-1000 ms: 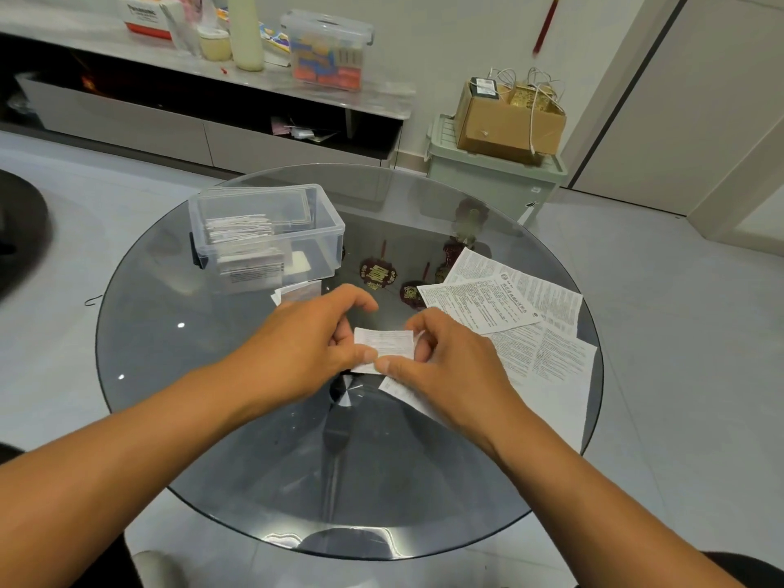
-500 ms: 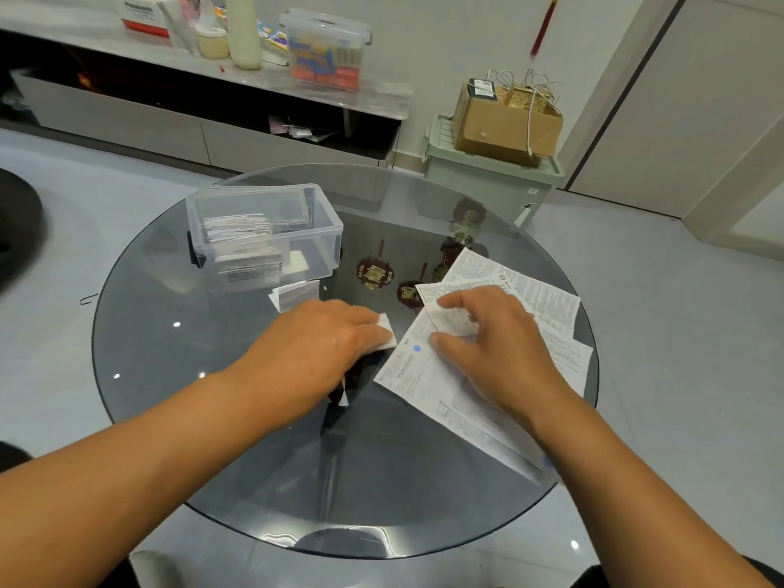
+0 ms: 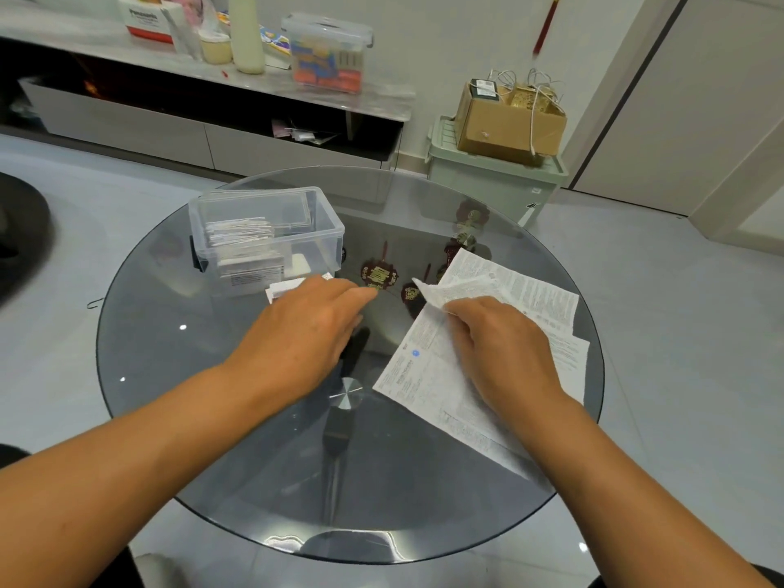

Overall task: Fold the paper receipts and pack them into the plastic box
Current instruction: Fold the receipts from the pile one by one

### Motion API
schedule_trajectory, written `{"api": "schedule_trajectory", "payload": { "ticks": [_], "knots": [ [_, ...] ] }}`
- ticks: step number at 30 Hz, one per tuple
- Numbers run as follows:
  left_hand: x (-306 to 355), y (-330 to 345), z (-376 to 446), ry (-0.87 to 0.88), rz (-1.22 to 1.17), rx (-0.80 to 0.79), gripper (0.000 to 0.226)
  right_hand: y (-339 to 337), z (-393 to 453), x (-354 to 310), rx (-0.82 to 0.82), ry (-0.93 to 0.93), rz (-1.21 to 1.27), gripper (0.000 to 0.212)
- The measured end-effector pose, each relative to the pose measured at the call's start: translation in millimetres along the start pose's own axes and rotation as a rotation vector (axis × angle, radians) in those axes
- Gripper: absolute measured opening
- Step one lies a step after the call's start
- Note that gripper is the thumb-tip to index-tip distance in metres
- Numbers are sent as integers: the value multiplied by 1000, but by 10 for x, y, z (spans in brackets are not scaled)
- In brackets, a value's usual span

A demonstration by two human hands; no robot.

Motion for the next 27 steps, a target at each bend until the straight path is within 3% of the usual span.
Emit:
{"api": "schedule_trajectory", "payload": {
  "ticks": [3, 6, 8, 11, 14, 18, 21, 24, 27],
  "knots": [
    [95, -18, -36, 68, -151, -87, 59, -33, -22, -197, -8, -173, 299, 21],
    [140, 20, -68, 122, -168, -202, 66, -24, -106, -363, -120, -307, 432, 18],
    [152, 29, -74, 140, -178, -232, 56, -38, -162, -291, -169, -204, 561, 16],
    [203, 49, -82, 152, -214, -262, 22, -47, -229, -209, -225, -66, 727, 9],
    [126, 108, -68, -32, -315, -355, 17, -78, -235, -191, -167, -3, 822, 5],
    [72, 155, -74, -229, -533, -389, 6, -11, -265, -122, -79, 134, 765, 43],
    [87, 201, -84, -291, -611, -398, 48, 45, -273, -82, -18, 242, 774, 59],
    [78, 225, -81, -281, -493, -350, 76, 82, -264, -75, -33, 295, 688, 72],
    [113, 215, -59, -174, -302, -294, 58, 35, -254, -61, -45, 309, 517, 74]
  ]
}}
Point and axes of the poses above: each hand's wrist, its own z-axis towards the middle knuckle, its own y-axis out of the palm, x = y × z, the point moved 8 cm from there along z, towards the middle knuckle, and after that the axes turned 14 degrees about -y, right-handed, at the moved point
